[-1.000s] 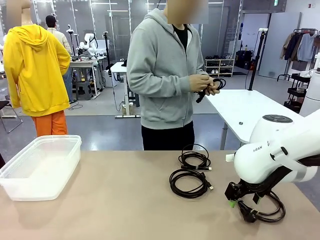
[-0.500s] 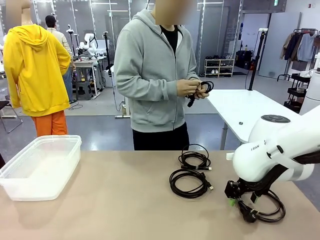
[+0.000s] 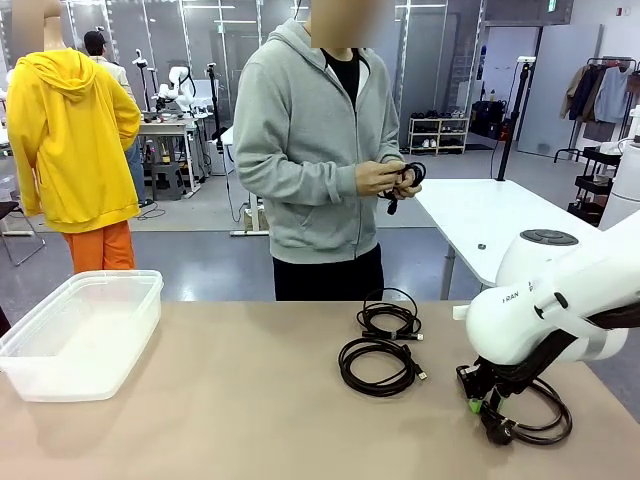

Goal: Organize and store the cables.
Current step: Place the Power Cable into the Organizing box.

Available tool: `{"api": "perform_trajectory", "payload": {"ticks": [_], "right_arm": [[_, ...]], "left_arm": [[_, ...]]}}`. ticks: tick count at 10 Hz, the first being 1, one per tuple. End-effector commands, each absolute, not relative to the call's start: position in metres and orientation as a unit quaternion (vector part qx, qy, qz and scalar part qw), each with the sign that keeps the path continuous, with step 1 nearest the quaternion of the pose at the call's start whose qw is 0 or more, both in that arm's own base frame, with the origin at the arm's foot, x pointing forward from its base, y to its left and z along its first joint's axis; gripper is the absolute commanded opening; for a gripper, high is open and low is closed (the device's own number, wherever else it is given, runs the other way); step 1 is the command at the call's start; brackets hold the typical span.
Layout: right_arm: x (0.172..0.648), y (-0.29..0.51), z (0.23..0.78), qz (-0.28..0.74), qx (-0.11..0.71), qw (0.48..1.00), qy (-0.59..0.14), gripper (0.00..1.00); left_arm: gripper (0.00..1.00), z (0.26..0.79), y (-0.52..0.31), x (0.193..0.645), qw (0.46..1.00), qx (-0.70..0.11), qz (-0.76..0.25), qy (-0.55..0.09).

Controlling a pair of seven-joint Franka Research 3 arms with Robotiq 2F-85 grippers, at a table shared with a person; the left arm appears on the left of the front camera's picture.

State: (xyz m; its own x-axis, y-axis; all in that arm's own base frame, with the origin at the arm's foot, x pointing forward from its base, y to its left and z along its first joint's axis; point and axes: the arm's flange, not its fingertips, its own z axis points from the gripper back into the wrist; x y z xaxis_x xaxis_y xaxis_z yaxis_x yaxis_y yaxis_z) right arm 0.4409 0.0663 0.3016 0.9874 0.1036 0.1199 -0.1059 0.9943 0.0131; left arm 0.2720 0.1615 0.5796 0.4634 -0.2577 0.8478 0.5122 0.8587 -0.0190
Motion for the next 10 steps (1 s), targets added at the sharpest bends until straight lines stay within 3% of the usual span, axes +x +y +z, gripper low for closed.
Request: {"api": "perform_trajectory", "payload": {"ticks": [1,6,10], "right_arm": [[0.444,0.073,0.298,0.034,-0.009,0.998,-0.059,0.0],[0.44,0.066,0.317,0.035,-0.005,0.998,-0.059,0.0],[0.42,0.074,0.398,0.123,0.014,0.991,-0.053,0.03]], "left_arm": [[1.0,0.58,0.161,0.272,0.845,-0.135,-0.228,-0.465],[1.0,0.58,0.161,0.272,0.845,-0.135,-0.228,-0.465],[1.0,0.58,0.161,0.272,0.845,-0.135,-0.228,-0.465]]}}
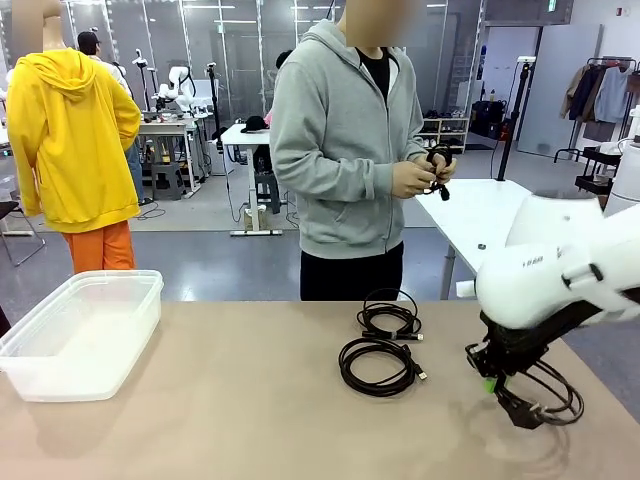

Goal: Organize and store the cables.
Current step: Place the Power Cable into the Organizing box.

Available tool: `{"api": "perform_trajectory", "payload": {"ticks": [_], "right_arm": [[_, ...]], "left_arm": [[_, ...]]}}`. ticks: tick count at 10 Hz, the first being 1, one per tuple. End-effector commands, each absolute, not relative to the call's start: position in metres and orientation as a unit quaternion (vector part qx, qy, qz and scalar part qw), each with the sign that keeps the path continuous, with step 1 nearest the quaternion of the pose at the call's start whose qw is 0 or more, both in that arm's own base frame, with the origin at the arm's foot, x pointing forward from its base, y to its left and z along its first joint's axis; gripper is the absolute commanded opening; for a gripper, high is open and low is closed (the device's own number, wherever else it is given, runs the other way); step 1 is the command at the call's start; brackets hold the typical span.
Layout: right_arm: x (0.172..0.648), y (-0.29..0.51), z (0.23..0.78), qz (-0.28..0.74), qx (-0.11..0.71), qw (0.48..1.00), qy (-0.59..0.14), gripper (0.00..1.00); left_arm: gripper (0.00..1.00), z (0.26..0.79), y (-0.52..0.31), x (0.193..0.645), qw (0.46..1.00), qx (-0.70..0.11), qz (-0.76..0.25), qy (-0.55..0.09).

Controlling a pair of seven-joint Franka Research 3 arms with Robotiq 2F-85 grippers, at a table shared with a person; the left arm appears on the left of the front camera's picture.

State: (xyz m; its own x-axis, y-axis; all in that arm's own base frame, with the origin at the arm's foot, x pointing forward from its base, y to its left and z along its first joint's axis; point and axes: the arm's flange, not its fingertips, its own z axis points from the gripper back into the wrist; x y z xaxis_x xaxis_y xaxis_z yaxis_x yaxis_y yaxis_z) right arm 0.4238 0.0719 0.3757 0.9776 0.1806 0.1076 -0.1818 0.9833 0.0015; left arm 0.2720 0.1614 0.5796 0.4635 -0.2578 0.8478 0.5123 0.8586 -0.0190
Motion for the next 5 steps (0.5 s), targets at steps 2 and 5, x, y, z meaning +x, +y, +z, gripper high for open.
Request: {"api": "perform_trajectory", "payload": {"ticks": [2,5], "right_arm": [[0.421,0.083,0.414,0.119,0.01,0.99,-0.075,0.03],[0.423,0.109,0.438,0.11,0.024,0.99,-0.086,0.03]], "left_arm": [[1.0,0.58,0.161,0.272,0.845,-0.135,-0.228,-0.465],[1.0,0.58,0.161,0.272,0.845,-0.135,-0.228,-0.465]]}}
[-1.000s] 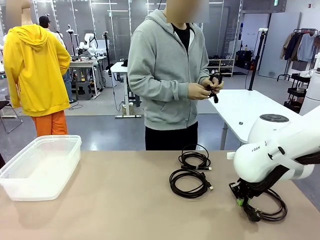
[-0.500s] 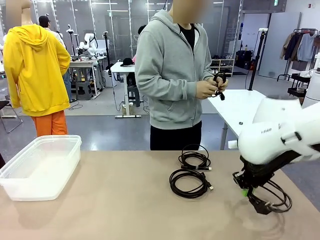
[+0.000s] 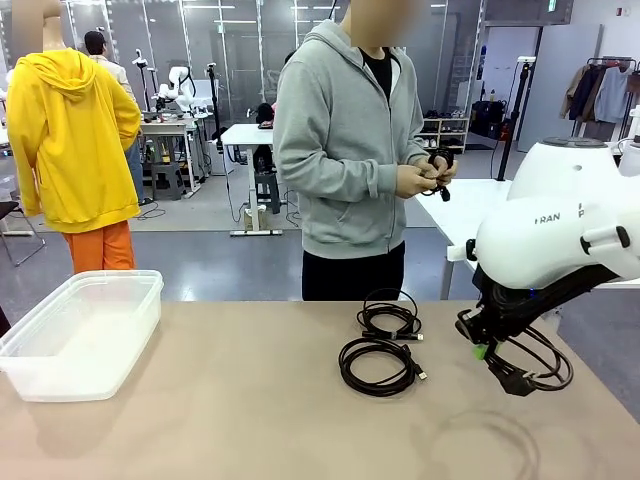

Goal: Organize and store the cables.
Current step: Place the Power Cable into the Organizing box.

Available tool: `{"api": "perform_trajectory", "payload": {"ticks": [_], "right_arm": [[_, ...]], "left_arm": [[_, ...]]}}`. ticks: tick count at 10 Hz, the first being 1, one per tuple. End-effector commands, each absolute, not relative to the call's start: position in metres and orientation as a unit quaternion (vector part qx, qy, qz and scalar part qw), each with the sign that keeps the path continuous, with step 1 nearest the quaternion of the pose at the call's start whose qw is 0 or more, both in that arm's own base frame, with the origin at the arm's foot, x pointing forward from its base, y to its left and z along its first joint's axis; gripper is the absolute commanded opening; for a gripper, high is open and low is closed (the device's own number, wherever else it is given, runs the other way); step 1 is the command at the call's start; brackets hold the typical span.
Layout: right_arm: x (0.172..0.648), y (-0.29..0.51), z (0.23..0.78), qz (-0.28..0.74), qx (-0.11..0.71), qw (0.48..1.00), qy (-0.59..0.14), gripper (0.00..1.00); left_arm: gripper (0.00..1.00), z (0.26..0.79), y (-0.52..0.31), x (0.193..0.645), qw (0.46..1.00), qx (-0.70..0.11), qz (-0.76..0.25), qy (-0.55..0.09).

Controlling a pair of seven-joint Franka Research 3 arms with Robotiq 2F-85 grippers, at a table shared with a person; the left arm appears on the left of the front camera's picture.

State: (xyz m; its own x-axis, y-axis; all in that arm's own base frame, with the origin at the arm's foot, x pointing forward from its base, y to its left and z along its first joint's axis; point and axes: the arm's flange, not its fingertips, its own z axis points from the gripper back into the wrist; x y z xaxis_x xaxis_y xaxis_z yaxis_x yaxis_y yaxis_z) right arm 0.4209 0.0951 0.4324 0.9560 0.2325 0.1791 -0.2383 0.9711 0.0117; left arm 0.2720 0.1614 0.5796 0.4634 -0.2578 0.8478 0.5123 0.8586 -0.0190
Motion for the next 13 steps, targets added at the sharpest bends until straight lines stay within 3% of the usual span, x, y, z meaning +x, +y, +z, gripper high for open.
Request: {"api": "perform_trajectory", "payload": {"ticks": [1,9,13], "right_arm": [[0.425,0.125,0.445,0.113,0.02,0.99,-0.086,0.03],[0.431,0.284,0.474,0.106,0.034,0.988,-0.108,0.03],[0.429,0.327,0.456,0.074,0.007,0.989,-0.126,0.03]], "left_arm": [[1.0,0.58,0.161,0.272,0.845,-0.135,-0.228,-0.465],[1.0,0.58,0.161,0.272,0.845,-0.135,-0.228,-0.465],[1.0,0.58,0.161,0.272,0.845,-0.135,-0.228,-0.465]]}}
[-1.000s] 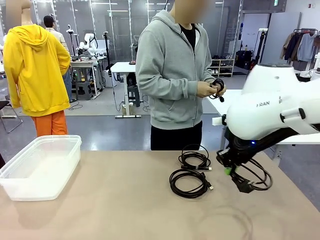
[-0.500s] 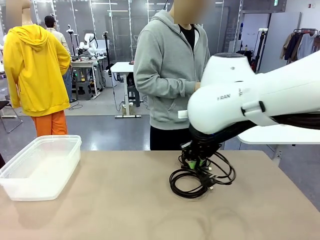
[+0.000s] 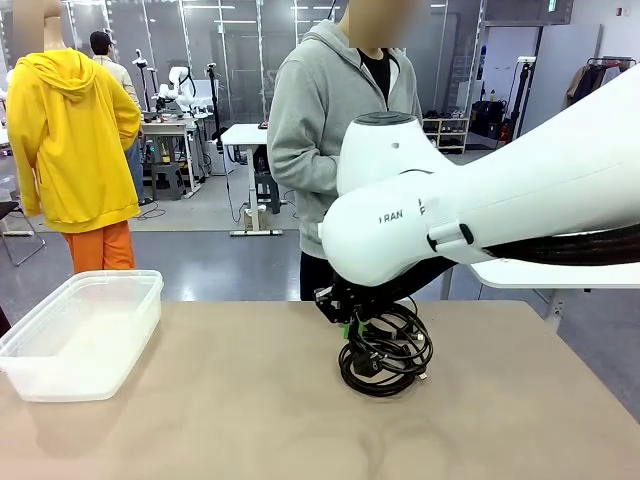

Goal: Organize and store the cables.
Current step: Place the Power Cable into the Organizing box.

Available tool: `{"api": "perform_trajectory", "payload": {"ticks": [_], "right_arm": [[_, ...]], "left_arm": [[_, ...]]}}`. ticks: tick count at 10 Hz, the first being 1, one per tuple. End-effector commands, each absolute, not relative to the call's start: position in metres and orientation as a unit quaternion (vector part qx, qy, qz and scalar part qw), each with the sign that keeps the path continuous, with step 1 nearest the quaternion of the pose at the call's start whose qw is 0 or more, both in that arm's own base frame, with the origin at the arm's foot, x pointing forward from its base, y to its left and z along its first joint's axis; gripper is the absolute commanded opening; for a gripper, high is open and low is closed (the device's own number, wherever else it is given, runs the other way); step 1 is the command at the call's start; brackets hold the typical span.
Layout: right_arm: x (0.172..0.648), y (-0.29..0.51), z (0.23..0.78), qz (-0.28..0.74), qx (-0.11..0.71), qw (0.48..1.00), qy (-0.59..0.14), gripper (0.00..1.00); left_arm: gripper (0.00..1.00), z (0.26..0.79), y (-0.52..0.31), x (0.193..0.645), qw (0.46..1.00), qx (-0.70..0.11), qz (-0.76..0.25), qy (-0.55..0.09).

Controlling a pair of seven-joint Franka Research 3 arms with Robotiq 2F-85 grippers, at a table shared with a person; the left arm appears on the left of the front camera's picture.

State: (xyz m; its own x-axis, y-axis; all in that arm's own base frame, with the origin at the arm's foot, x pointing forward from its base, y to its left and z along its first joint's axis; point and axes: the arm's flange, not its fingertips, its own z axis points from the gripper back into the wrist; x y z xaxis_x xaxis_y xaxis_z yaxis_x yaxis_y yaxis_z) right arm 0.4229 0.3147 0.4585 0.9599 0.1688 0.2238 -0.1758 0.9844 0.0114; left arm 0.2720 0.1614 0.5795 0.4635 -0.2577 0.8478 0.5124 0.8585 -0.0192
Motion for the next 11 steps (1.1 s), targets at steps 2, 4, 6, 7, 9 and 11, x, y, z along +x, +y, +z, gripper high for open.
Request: {"api": "perform_trajectory", "payload": {"ticks": [2,4,6,7,9,11], "right_arm": [[0.424,0.307,0.463,0.089,0.022,0.99,-0.111,0.03],[0.424,0.307,0.463,0.089,0.022,0.99,-0.111,0.03],[0.424,0.307,0.463,0.089,0.022,0.99,-0.111,0.03],[0.424,0.307,0.463,0.089,0.022,0.99,-0.111,0.03],[0.439,0.345,0.463,0.072,-0.022,0.993,-0.095,0.18],[0.466,0.407,0.46,0.077,-0.007,0.994,-0.076,0.18]], "left_arm": [[1.0,0.58,0.161,0.272,0.845,-0.135,-0.228,-0.465],[1.0,0.58,0.161,0.272,0.845,-0.135,-0.228,-0.465],[1.0,0.58,0.161,0.272,0.845,-0.135,-0.228,-0.465],[1.0,0.58,0.161,0.272,0.845,-0.135,-0.228,-0.465],[1.0,0.58,0.161,0.272,0.845,-0.135,-0.228,-0.465],[1.0,0.58,0.161,0.272,0.845,-0.135,-0.228,-0.465]]}}
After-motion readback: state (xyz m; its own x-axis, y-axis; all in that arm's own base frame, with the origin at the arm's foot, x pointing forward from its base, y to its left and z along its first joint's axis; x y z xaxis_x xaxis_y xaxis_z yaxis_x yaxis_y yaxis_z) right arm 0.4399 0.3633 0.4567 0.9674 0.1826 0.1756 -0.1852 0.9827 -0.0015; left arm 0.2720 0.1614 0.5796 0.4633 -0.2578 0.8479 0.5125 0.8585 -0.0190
